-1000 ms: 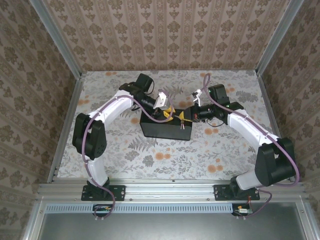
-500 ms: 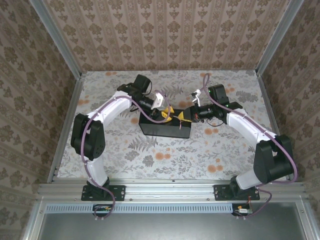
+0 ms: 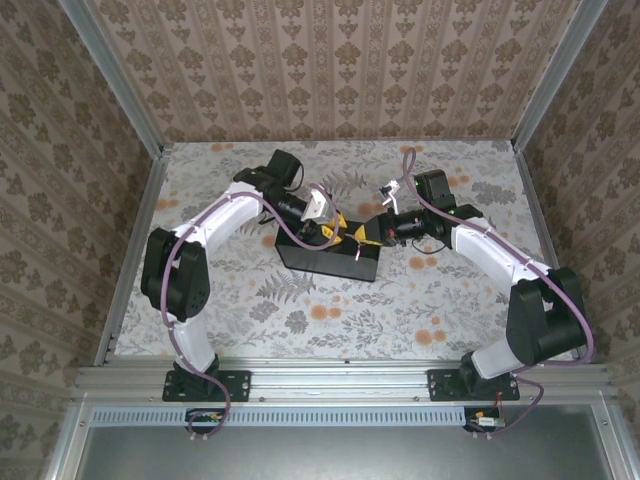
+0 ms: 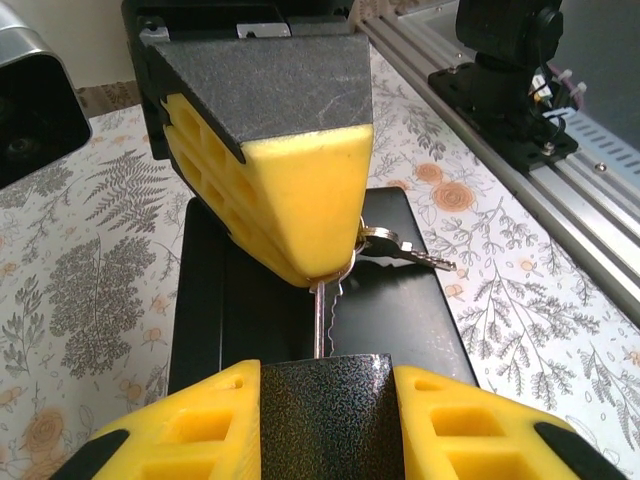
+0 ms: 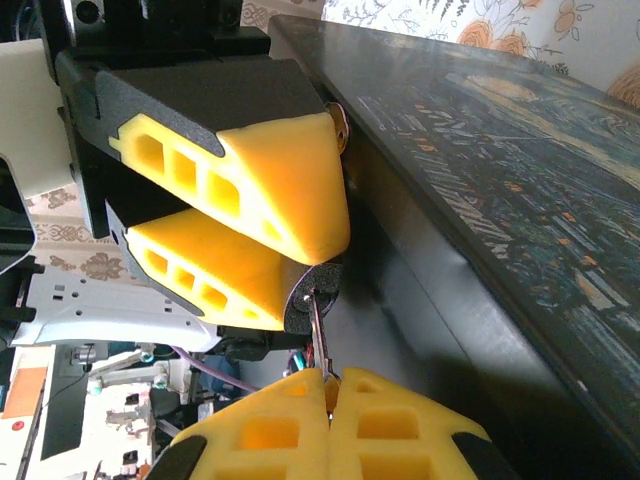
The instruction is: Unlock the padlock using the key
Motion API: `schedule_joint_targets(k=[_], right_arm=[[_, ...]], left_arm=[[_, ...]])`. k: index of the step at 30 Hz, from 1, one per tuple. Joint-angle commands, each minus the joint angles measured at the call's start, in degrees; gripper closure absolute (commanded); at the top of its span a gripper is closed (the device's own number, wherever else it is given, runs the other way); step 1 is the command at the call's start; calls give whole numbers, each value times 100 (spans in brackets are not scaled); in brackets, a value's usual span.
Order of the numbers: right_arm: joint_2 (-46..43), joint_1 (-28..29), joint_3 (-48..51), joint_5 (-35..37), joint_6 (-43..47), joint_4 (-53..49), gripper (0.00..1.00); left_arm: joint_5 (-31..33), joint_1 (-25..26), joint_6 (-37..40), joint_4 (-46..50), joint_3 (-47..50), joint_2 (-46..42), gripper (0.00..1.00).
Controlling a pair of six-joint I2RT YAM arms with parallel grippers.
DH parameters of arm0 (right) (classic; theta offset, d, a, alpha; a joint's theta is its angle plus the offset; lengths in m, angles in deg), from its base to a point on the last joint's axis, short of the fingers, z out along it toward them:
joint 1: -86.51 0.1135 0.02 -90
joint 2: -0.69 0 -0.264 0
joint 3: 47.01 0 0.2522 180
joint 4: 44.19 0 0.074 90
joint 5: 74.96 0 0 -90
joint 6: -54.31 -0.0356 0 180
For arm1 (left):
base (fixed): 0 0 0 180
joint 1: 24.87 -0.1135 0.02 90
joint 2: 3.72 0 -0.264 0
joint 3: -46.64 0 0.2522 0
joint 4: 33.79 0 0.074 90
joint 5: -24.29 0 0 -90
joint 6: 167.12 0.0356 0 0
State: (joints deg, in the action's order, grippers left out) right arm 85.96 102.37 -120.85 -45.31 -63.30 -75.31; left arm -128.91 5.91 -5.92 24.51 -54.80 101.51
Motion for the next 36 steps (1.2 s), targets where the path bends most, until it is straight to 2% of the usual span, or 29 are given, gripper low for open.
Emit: schedule_joint_targets(k=[1,4,8,15,20,25,27,31,36], right_arm=[[-37,256,-295,-587,-43,221,100],[-55,342,-381,-550,-145,192,100],[91,384,-566,-305,369,-455,100],[208,357,-609,-126,597,-418,100],[100,498,-884,298,1160,-740,100],[27,639,-854,211,1004,-444,100],[15,709,-805,105,869,-293,100],[-30,657,-815,245,1197,-749,100],[-242,747,-684,162,947,-303,100]], left_arm=[[106,241,141,-580,118,-337,88],[319,303,70,-805,251,-445,89],[-64,235,9,-771,224,-486,90],[-156,288,90,-707,360,-654,90],[-588,156,-64,-599,199,-581,90],[-616,147,-90,-560,165,-532,92],[-728,126,-142,-547,125,-495,92],[-954,3,-401,-742,129,-442,92],[-1366,-65,-363,-623,61,-442,92]])
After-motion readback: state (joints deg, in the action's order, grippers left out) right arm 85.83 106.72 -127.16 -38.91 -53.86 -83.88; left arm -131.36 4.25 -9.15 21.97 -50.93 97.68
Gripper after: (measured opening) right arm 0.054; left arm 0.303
